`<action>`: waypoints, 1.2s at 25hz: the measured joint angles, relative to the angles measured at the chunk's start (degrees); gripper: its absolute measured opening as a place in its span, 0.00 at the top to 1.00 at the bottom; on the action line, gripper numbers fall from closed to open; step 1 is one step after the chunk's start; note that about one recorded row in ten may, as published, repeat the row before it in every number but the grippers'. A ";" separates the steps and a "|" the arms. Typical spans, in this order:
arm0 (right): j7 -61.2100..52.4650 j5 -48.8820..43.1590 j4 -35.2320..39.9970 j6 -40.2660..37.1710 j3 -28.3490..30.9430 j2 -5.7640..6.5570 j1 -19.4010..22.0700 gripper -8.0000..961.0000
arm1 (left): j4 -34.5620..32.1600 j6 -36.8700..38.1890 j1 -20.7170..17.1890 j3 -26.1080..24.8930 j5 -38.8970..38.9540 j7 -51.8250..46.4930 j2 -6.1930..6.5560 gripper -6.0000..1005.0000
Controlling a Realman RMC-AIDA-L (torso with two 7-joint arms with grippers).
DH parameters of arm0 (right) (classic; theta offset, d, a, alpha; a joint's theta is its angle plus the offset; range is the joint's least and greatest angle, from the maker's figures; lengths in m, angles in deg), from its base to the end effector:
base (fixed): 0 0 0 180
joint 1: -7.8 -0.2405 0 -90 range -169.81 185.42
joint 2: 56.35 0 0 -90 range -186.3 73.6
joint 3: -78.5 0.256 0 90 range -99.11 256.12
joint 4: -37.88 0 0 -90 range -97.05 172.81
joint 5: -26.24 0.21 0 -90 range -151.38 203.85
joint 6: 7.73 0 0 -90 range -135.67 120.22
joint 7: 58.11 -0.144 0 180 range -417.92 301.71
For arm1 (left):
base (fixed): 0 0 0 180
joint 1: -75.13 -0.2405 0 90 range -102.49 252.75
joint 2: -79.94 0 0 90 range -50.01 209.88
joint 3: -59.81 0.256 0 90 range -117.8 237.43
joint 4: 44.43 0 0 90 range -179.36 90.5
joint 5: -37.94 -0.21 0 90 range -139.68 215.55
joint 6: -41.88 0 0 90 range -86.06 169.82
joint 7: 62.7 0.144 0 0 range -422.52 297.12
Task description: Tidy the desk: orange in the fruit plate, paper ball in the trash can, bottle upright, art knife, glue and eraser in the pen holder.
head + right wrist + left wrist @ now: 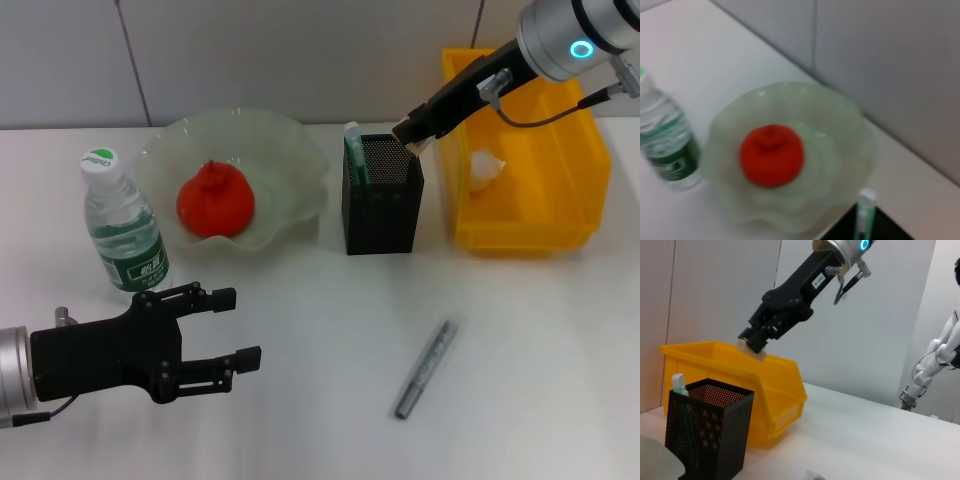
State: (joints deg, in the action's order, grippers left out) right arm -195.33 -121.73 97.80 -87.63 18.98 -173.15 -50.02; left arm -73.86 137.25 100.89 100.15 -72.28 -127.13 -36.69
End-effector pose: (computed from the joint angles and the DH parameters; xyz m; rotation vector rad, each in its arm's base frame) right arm 0.0923 0.4502 0.0321 -2.5790 0.6952 -0.1435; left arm -0.2852 0.2899 -0.0033 -2.7535 -0.4711 -0.8257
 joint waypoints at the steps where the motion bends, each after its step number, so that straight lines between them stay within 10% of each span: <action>1: 0.00 0.00 0.00 0.00 0.00 0.00 0.00 0.73 | -0.02 0.04 0.02 0.00 0.00 -0.05 0.00 0.19; 8: -0.01 -3.49 -3.27 6.91 -2.01 -2.03 -0.33 0.73 | -0.06 0.24 0.10 0.00 0.00 -0.14 -0.15 0.19; 24: 0.08 -3.17 -10.02 14.10 -5.46 -2.59 -1.45 0.70 | -0.19 0.36 0.35 0.01 0.00 -0.16 -0.16 0.19; 30: -1.08 -0.29 -9.56 13.31 -4.87 -2.43 -1.54 0.46 | -0.19 0.36 0.57 0.01 0.00 -0.17 -0.02 0.19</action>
State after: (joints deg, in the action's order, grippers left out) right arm -196.41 -122.02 88.25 -74.31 14.11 -175.58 -51.56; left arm -74.05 137.61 101.46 100.16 -72.27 -127.30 -36.71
